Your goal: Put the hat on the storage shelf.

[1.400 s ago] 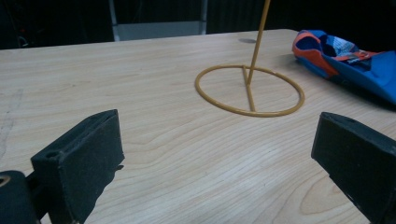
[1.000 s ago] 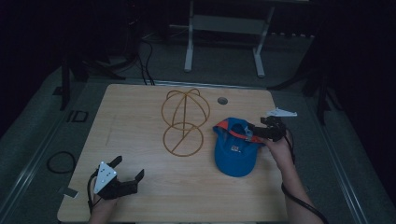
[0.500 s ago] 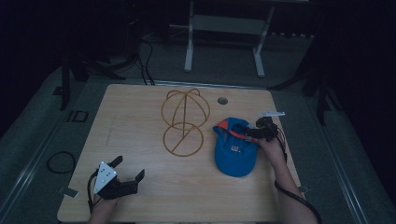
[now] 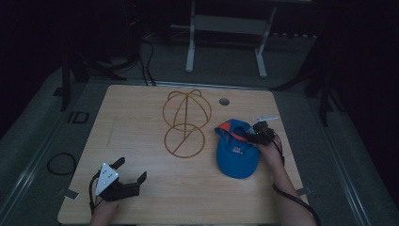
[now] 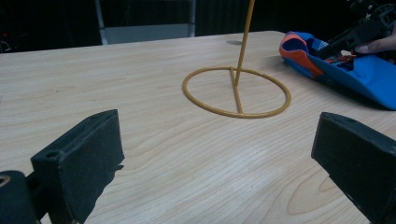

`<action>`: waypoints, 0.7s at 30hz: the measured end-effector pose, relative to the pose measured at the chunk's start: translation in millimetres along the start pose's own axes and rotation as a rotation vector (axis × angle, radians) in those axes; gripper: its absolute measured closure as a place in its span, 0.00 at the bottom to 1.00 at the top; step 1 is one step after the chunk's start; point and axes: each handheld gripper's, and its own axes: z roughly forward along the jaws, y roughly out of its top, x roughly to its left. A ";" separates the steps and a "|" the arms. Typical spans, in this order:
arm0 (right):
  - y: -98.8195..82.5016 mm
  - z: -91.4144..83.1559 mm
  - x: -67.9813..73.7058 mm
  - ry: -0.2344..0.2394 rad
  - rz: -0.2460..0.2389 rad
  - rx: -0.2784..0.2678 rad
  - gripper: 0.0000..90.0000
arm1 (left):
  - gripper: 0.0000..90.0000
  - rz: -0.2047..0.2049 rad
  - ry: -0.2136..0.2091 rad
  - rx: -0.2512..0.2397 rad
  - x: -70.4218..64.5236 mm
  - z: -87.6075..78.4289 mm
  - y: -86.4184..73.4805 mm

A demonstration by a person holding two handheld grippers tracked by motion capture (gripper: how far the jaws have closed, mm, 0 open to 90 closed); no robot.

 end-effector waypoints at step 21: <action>6.3 -34.4 11.6 0.006 -0.017 -0.091 0.99 | 0.05 -0.010 0.063 0.067 -4.2 0.0 5.5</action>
